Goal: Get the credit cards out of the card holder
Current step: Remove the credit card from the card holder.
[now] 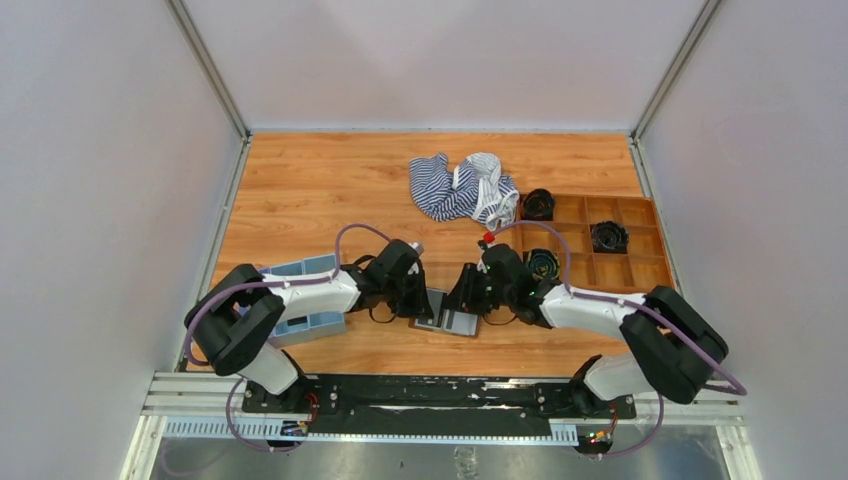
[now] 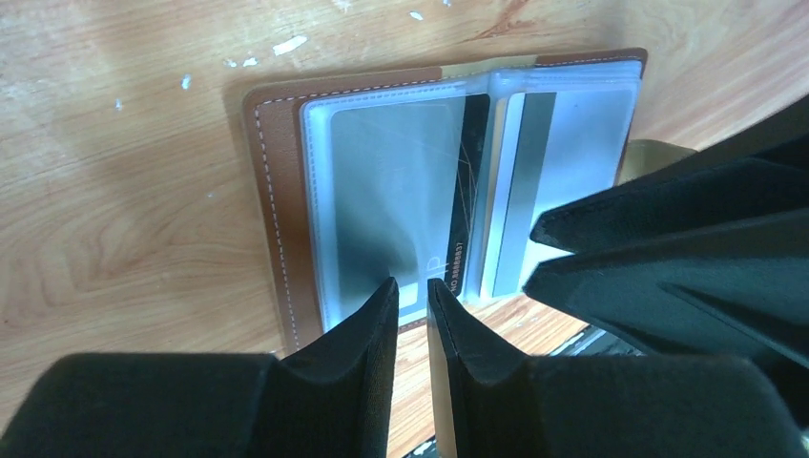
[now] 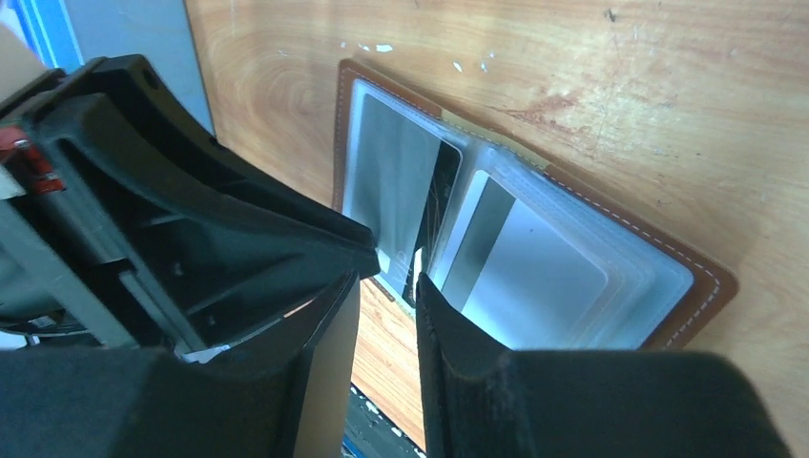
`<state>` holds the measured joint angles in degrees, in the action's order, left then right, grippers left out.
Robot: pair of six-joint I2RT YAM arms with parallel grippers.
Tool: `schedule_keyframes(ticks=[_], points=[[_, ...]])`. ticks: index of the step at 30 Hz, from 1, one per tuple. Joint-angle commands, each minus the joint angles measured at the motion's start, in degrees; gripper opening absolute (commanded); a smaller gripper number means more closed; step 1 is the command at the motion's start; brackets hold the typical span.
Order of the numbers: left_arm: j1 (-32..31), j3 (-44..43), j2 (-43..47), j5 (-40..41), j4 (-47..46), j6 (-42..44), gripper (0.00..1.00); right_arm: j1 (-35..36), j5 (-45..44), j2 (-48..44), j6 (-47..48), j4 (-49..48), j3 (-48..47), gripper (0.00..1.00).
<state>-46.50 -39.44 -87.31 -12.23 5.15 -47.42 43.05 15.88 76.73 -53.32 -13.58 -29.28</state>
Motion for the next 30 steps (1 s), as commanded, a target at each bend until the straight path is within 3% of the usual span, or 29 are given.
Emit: schedule_keyframes(ticks=[1,8,15,24,30], points=[[0.71,2.48,1.38,2.51,-0.81,-0.61,0.24,-0.54,4.36,4.72,-3.11,-5.23,0.83,0.32],[1.21,3.05,2.66,3.46,-0.45,0.00,0.24,-0.59,1.05,7.40,-2.93,0.13,0.28,0.29],[1.45,2.61,2.33,3.94,0.52,0.58,0.24,-0.46,-4.06,7.92,-2.60,5.73,-0.18,0.33],[2.09,3.73,4.28,4.28,-1.09,-0.54,0.24,-0.51,-5.00,12.41,-5.88,-0.65,1.38,0.32],[2.12,3.82,0.34,1.26,-2.74,-0.19,0.23,-0.54,-4.19,12.74,-7.26,-3.97,2.27,0.26]])
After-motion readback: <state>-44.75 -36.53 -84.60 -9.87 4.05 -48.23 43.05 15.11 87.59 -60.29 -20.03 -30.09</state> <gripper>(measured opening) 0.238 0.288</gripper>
